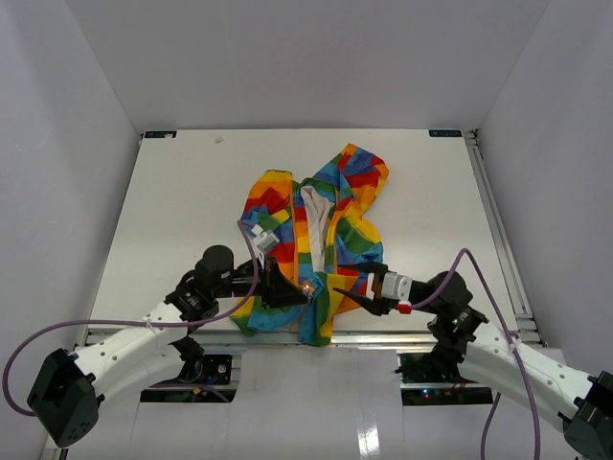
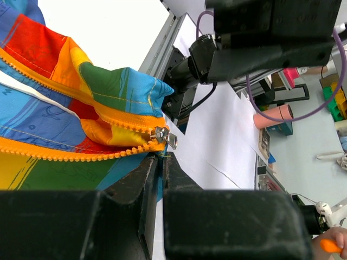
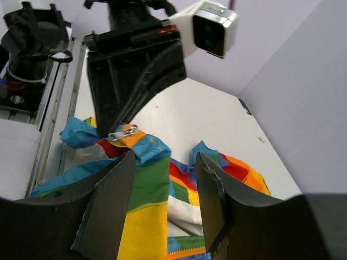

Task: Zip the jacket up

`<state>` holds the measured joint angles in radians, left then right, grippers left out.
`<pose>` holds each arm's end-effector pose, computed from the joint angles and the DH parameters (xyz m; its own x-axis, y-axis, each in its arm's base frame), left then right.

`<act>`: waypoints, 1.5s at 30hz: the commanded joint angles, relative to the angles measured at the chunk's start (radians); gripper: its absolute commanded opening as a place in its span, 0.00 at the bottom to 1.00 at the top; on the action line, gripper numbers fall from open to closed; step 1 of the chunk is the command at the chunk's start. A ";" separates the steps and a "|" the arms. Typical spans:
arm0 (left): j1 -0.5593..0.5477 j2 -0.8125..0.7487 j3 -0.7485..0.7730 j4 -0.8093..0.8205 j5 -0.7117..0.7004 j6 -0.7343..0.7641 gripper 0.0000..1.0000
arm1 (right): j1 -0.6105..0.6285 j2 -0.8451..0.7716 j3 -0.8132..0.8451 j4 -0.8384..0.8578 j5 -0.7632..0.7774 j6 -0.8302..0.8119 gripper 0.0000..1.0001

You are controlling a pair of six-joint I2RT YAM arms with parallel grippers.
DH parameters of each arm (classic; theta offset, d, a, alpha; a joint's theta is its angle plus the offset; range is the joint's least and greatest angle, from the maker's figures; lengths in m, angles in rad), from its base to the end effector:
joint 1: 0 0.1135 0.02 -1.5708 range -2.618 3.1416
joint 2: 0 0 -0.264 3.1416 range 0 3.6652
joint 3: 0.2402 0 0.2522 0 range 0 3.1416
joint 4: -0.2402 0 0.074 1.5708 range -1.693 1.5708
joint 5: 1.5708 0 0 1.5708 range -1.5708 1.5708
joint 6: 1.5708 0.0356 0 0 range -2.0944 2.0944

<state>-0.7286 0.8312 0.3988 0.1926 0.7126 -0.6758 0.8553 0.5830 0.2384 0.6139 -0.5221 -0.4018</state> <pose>0.1245 -0.1423 0.2364 -0.7498 0.0348 -0.6608 0.6519 0.2095 -0.7288 0.0860 0.1260 0.2605 0.5398 0.1044 -0.8353 -0.8241 0.2679 -0.4991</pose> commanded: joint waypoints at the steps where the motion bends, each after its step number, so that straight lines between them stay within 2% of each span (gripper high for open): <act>1: 0.007 -0.006 -0.006 0.029 0.031 -0.005 0.00 | 0.159 0.078 0.012 0.007 0.155 -0.231 0.54; 2: 0.008 -0.006 -0.005 0.025 0.031 -0.005 0.00 | 0.163 0.080 0.013 -0.010 0.207 -0.263 0.53; 4: 0.011 -0.009 -0.003 0.024 0.033 -0.004 0.00 | 0.290 0.123 0.033 -0.030 0.341 -0.329 0.51; 6: 0.013 -0.006 -0.006 0.027 0.033 -0.006 0.00 | 0.364 0.137 0.031 -0.024 0.451 -0.380 0.50; 15: 0.020 0.009 -0.012 0.042 0.048 -0.012 0.00 | 0.540 0.224 0.051 0.026 0.680 -0.462 0.48; 26: 0.023 0.014 -0.014 0.044 0.048 -0.015 0.00 | 0.588 0.259 0.068 0.067 0.756 -0.495 0.46; 45: 0.024 0.021 -0.011 0.034 0.045 -0.011 0.00 | 0.639 0.256 0.093 0.044 0.815 -0.512 0.44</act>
<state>-0.7078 0.8588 0.3965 0.2107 0.7414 -0.6888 1.4825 0.8327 0.2816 0.6051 0.2642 -0.8943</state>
